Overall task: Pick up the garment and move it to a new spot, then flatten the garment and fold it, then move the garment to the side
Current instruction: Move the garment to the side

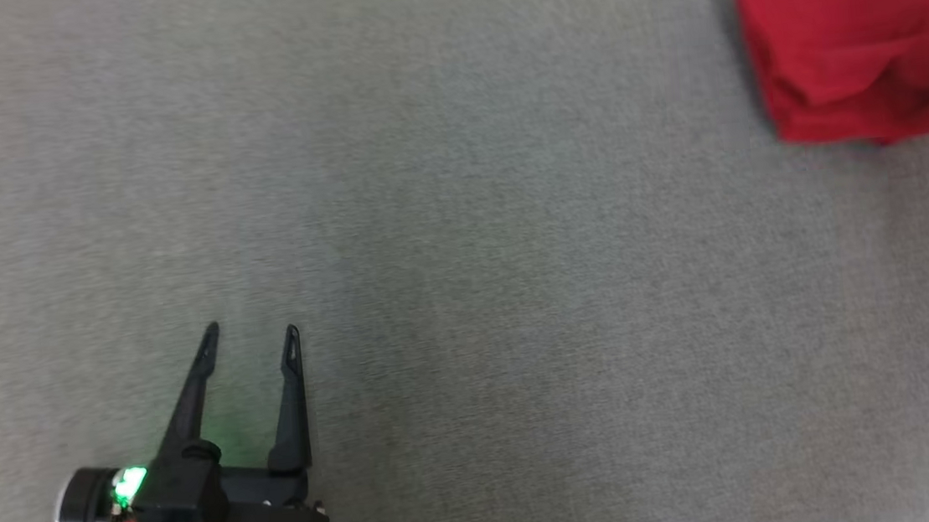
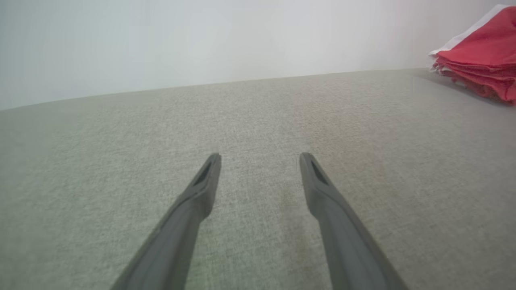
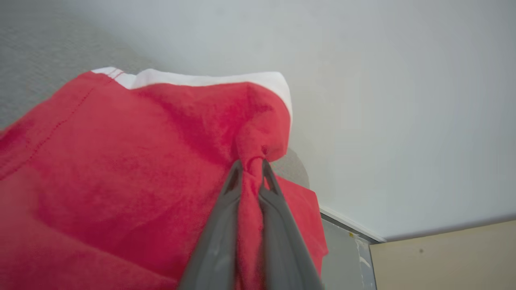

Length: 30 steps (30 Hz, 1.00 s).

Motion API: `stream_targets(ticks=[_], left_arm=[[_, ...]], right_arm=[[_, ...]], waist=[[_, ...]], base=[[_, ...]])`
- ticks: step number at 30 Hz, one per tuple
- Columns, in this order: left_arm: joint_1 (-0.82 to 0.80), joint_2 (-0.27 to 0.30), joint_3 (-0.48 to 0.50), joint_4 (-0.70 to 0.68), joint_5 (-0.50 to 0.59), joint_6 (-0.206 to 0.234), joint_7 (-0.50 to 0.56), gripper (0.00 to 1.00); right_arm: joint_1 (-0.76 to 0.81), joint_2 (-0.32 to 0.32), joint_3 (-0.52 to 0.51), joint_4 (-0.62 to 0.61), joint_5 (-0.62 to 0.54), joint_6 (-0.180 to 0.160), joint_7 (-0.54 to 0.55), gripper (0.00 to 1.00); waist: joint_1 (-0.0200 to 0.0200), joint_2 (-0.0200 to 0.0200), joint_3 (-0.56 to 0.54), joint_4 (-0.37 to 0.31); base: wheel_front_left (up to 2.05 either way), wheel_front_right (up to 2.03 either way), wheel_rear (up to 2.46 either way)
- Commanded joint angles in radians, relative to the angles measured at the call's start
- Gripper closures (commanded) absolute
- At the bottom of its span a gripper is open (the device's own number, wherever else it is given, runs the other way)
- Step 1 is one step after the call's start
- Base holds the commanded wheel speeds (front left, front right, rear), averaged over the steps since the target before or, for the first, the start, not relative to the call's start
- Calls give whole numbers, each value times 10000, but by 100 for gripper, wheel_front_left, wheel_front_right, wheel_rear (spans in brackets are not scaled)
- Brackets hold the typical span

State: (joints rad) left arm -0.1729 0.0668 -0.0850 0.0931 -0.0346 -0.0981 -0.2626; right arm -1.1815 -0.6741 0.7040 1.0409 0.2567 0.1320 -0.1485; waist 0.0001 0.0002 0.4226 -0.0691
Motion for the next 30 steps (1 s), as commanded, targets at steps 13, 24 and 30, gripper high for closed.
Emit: stream_targets(ticks=[13, 24, 30], left_arm=[[-657, 437, -40, -1082, 308, -139, -28, 0], [-790, 564, -96, -1692, 321, -74, -23, 0], [-654, 593, -47, -1707, 265, -9, -19, 0]], right_arm=[[-1845, -1571, 1484, -358, 517, -34, 544, 100], [-2727, -1753, 1322, 515, 513, -34, 203, 100], [-2999, -1511, 1036, 898, 20, -34, -145, 0]], waist=[[-1, -2, 1715, -1190], [-1, -2, 2093, -1213], [-1, -2, 2082, -1241]], base=[[0, 0, 0], [0, 0, 0], [0, 0, 0]])
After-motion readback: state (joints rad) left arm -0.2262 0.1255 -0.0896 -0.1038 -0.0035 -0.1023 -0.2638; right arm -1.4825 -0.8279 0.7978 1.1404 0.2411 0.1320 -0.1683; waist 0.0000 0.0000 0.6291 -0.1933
